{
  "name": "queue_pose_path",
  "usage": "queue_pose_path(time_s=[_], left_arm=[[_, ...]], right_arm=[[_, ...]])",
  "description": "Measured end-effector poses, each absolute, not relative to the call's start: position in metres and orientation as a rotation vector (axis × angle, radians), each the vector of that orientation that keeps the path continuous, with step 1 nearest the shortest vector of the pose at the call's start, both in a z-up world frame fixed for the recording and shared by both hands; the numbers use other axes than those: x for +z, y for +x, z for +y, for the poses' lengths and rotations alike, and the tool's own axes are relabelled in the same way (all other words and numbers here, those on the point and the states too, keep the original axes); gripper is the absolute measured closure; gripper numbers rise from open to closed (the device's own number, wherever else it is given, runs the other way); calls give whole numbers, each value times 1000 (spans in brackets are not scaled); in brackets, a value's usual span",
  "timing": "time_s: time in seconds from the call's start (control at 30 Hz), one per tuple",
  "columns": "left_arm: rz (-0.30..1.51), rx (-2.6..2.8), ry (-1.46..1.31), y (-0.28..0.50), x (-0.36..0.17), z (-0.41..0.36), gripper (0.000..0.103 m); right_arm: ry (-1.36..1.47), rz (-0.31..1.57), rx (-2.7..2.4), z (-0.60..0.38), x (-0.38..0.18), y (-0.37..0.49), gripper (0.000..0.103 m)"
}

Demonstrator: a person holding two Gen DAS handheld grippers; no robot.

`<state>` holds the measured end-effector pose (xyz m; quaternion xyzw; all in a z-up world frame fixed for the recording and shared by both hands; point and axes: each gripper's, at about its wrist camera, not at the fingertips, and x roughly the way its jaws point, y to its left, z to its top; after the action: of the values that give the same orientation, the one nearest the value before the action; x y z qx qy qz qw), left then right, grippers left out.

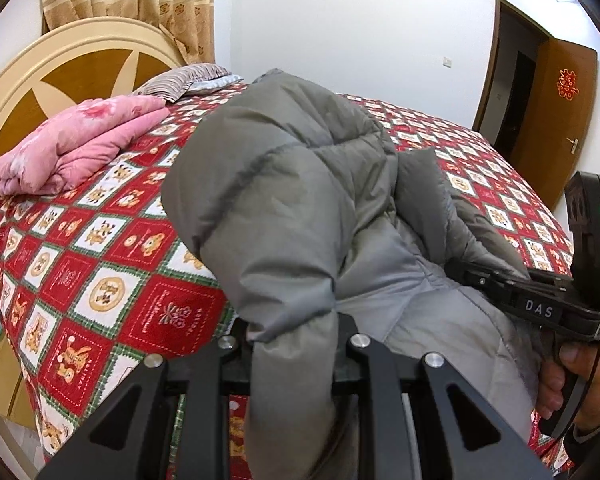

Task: Fold large clothes
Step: 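Lower the jacket bundle onto the quilt and open both grippers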

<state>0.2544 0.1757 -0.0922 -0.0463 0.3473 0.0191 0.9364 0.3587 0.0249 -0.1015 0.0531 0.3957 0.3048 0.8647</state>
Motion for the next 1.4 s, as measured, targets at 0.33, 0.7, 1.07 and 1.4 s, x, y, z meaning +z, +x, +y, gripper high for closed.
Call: queue_pose_path(time_s=[0.33,0.7,1.07,1.4], left_arm=[[737,67,-115,258,-114,199,76],[754,164,-98,260,-132,206,34],[754,182,-101,261,-135,208,26],[753,214,-99,265,-140,211,8]], right_arm=[[-66,840,595,68,-105,358,84],[-113,848,569,80,-118,355,84],[-114,852,559,80,-121,354,84],[-90,876,539,75,-131,359,74]])
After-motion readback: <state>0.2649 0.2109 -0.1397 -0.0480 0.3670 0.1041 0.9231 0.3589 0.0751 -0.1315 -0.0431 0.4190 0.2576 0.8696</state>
